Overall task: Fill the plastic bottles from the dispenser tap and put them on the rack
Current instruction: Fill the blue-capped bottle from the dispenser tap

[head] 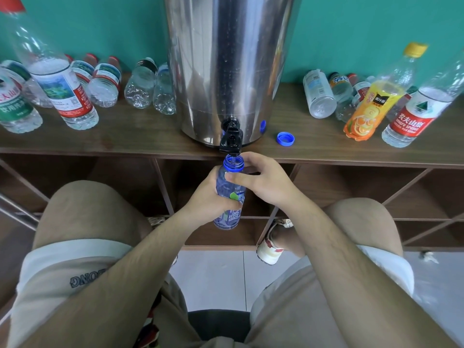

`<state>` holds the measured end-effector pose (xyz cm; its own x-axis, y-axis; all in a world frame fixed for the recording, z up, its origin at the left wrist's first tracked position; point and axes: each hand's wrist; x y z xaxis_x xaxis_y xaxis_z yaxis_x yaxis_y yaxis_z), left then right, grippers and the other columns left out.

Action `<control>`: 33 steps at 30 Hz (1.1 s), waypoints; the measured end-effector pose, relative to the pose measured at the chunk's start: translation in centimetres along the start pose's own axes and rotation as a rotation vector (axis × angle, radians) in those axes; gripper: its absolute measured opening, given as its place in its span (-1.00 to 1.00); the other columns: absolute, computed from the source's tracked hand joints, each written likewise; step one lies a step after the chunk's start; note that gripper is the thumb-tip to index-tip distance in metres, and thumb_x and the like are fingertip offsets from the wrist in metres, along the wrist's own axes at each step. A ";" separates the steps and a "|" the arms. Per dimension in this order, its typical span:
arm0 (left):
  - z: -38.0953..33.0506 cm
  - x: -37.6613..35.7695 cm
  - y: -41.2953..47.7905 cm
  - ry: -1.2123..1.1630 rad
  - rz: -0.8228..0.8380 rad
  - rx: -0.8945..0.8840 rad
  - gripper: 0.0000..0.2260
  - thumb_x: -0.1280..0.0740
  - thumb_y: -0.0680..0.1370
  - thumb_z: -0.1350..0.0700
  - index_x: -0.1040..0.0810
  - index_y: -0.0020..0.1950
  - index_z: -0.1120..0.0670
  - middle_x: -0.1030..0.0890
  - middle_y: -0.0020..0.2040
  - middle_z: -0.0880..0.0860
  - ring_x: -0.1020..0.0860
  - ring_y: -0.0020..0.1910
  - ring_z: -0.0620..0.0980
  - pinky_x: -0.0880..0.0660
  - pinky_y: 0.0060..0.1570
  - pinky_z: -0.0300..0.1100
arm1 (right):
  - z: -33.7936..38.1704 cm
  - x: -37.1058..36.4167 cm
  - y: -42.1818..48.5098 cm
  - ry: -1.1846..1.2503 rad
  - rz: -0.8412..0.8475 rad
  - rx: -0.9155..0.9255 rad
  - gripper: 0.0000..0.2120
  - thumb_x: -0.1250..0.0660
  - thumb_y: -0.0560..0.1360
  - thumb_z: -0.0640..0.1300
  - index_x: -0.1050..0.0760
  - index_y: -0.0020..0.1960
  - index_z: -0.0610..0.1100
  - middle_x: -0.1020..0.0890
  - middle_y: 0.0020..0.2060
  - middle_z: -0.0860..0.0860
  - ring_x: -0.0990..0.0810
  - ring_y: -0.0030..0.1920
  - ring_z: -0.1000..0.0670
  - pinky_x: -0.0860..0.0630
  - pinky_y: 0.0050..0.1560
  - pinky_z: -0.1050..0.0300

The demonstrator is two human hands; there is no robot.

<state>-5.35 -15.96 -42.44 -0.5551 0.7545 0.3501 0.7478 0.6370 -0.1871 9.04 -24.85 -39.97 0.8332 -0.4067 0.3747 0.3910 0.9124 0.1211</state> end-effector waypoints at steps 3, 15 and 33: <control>-0.1 0.0 -0.2 -0.003 0.004 0.002 -0.26 -0.60 0.37 0.33 -0.36 0.46 0.03 -0.63 0.25 0.05 -0.64 0.22 0.04 -0.54 0.34 0.15 | 0.0 0.0 0.0 0.015 0.007 -0.012 -0.78 -0.59 0.47 -0.13 -0.65 0.06 0.06 -0.74 -0.04 0.15 -0.66 -0.04 0.21 -0.53 0.08 0.29; -0.1 0.0 -0.3 -0.006 0.013 0.012 -0.25 -0.61 0.38 0.32 -0.35 0.48 0.03 -0.63 0.26 0.04 -0.63 0.23 0.04 -0.54 0.33 0.15 | 0.0 0.3 0.2 0.002 0.034 -0.026 -0.76 -0.59 0.48 -0.12 -0.68 0.12 -0.02 -0.75 -0.01 0.11 -0.67 0.01 0.17 -0.55 0.06 0.29; -0.7 -0.1 -0.4 -0.004 0.004 0.025 -0.25 -0.59 0.38 0.33 -0.34 0.48 0.05 -0.61 0.28 0.06 -0.61 0.26 0.06 -0.52 0.36 0.15 | -0.1 0.2 0.0 0.011 0.009 0.015 -0.78 -0.59 0.47 -0.13 -0.68 0.08 0.03 -0.74 -0.06 0.18 -0.66 -0.03 0.24 -0.49 0.02 0.41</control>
<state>-5.39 -16.40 -41.72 -0.5535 0.7576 0.3460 0.7408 0.6377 -0.2111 9.28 -24.92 -39.97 0.8412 -0.3987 0.3653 0.3775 0.9167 0.1313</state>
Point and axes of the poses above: each hand's wrist, its own y-axis towards the middle knuckle, its own x-axis out of the back of the hand, z = x × y
